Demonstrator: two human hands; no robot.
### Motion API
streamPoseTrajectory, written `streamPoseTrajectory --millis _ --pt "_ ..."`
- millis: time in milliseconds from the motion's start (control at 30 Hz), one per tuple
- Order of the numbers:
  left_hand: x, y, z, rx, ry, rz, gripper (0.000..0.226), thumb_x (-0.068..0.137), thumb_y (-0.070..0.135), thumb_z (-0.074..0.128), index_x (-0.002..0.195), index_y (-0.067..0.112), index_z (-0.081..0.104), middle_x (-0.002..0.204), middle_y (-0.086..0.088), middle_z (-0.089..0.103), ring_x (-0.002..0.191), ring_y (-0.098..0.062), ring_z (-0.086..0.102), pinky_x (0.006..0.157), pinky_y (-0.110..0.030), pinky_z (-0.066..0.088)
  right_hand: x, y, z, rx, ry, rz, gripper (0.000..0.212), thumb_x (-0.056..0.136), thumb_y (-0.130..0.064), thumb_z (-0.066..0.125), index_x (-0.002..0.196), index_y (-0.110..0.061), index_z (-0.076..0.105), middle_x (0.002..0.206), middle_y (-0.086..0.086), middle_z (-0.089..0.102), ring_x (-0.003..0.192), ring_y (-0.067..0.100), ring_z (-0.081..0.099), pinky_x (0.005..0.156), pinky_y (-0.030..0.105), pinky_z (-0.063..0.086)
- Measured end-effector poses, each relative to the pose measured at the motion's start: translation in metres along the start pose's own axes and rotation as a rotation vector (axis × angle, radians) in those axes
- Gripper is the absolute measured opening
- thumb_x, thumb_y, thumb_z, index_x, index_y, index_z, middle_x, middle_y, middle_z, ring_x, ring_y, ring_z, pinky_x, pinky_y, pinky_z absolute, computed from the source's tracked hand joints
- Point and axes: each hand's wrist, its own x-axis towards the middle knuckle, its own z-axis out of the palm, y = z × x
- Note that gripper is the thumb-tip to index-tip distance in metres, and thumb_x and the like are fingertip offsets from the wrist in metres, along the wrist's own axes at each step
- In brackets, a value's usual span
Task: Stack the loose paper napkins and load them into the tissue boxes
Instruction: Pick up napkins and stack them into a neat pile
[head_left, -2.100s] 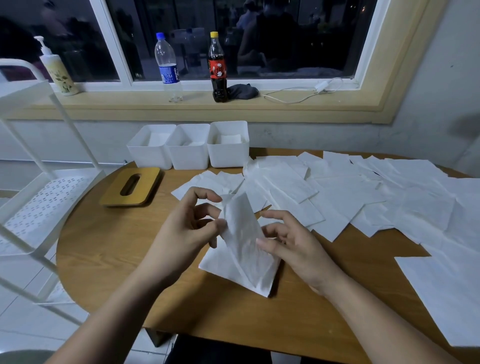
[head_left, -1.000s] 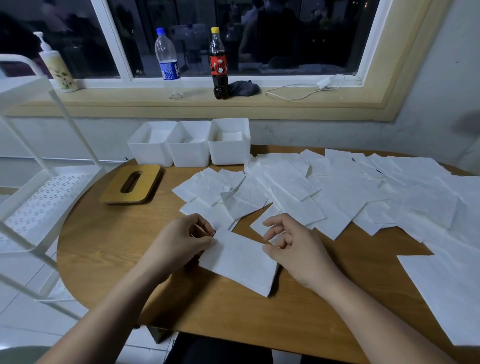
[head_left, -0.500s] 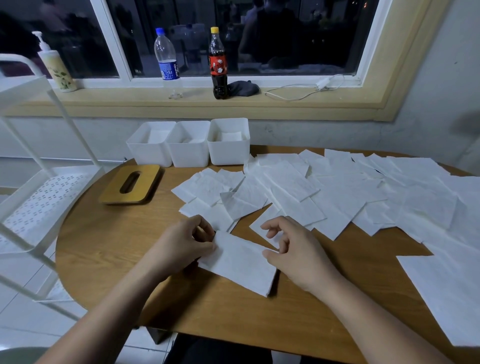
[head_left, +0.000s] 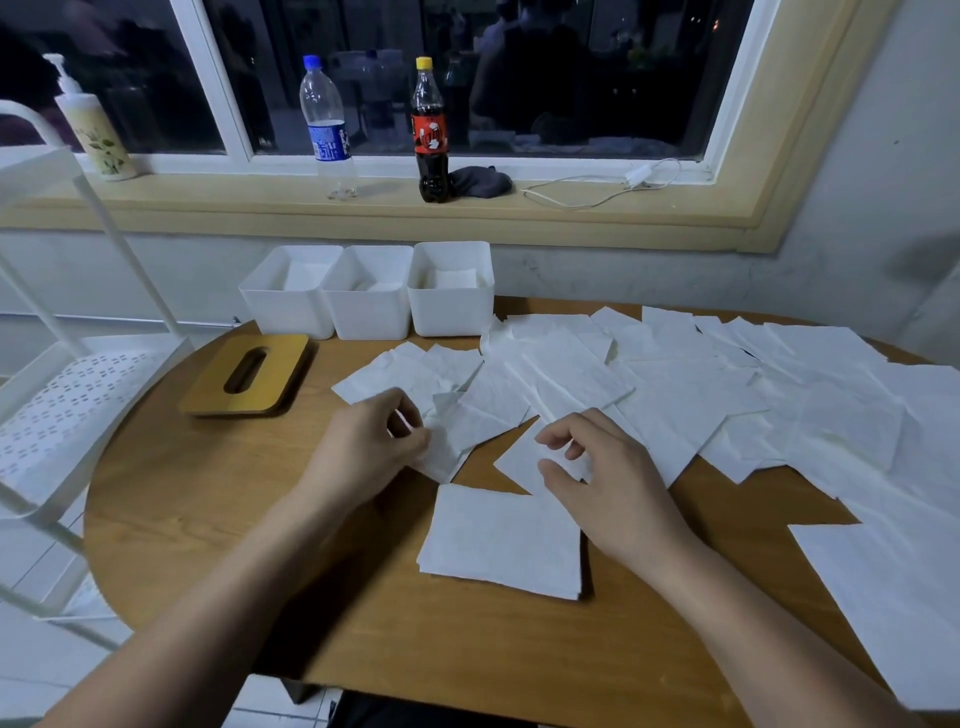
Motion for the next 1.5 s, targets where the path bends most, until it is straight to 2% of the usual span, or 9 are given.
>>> streamPoseTrajectory --millis 200,333,433,700,867,967,1033,1233,1500 --pt "0.057 0.000 0.010 0.142 0.105 0.245 0.013 0.094 0.040 0.074 0.092 0.028 0.068 0.084 0.014 0.066 0.079 -0.007 0.062 0.062 -0.025 0.042 0.030 0.004 -0.001 -0.150 0.004 -0.035 0.014 0.100 -0.029 0.072 0.111 -0.036 0.065 0.108 -0.026 0.057 0.107 -0.007 0.053 0.086 0.015 0.049" --pt "0.075 0.008 0.017 0.282 0.025 0.102 0.035 0.093 0.063 0.067 0.102 0.030 0.061 0.090 0.011 0.065 0.083 -0.012 0.061 0.064 -0.031 0.052 0.040 0.010 0.003 -0.151 0.030 -0.041 0.014 0.100 -0.027 0.072 0.108 -0.036 0.064 0.105 -0.023 0.058 0.104 0.000 0.056 0.086 0.020 0.052" --pt "0.074 0.004 0.024 0.270 -0.017 0.044 0.034 0.092 0.059 0.071 0.097 0.027 0.062 0.092 0.008 0.061 0.082 -0.011 0.057 0.062 -0.028 0.046 0.037 0.015 0.008 -0.139 0.051 -0.030 0.012 0.101 -0.026 0.072 0.109 -0.032 0.067 0.105 -0.022 0.060 0.105 0.003 0.058 0.086 0.018 0.052" --pt "0.062 -0.001 0.033 0.024 0.063 0.099 0.012 0.093 0.036 0.078 0.090 0.028 0.069 0.095 0.012 0.063 0.088 -0.009 0.061 0.066 -0.017 0.041 0.028 0.019 0.010 -0.038 0.043 0.024 0.014 0.099 -0.023 0.074 0.106 -0.033 0.069 0.107 -0.021 0.064 0.109 0.001 0.060 0.086 0.010 0.049" --pt "0.050 0.011 0.022 -0.181 0.203 0.209 0.010 0.097 0.028 0.077 0.093 0.030 0.067 0.091 0.019 0.070 0.094 -0.001 0.066 0.075 -0.018 0.051 0.028 0.017 0.006 0.012 0.053 0.031 0.018 0.099 -0.025 0.074 0.112 -0.036 0.067 0.114 -0.025 0.063 0.118 0.000 0.059 0.092 0.004 0.043" --pt "0.041 0.017 0.013 -0.237 0.215 0.280 0.009 0.099 0.026 0.077 0.096 0.028 0.068 0.093 0.018 0.071 0.094 -0.005 0.066 0.069 -0.013 0.044 0.028 0.014 0.004 0.035 0.044 0.044 0.026 0.099 -0.030 0.075 0.120 -0.041 0.063 0.122 -0.029 0.060 0.124 -0.008 0.054 0.093 0.002 0.041" --pt "0.036 0.019 0.007 -0.302 0.219 0.326 0.009 0.099 0.023 0.077 0.096 0.026 0.069 0.095 0.014 0.072 0.092 -0.012 0.067 0.068 -0.019 0.045 0.027 0.012 0.003 0.037 0.038 0.051 0.033 0.099 -0.034 0.076 0.124 -0.046 0.058 0.127 -0.036 0.054 0.124 -0.017 0.048 0.092 0.000 0.040" --pt "0.028 0.021 -0.004 -0.559 0.212 0.347 0.011 0.099 0.015 0.079 0.092 0.018 0.071 0.088 0.003 0.072 0.077 -0.020 0.061 0.067 -0.042 0.047 0.027 0.009 0.003 0.125 0.036 0.077 0.059 0.092 -0.050 0.078 0.142 -0.045 0.047 0.139 -0.037 0.050 0.133 -0.013 0.045 0.106 0.014 0.041" --pt "0.027 0.023 -0.007 -0.975 -0.105 0.283 0.013 0.090 0.008 0.080 0.090 0.005 0.067 0.088 -0.011 0.071 0.082 -0.022 0.068 0.072 -0.027 0.055 0.030 0.008 -0.001 0.310 -0.099 0.132 0.087 0.084 -0.065 0.079 0.156 -0.048 0.035 0.151 -0.034 0.049 0.143 -0.007 0.044 0.122 0.035 0.041"
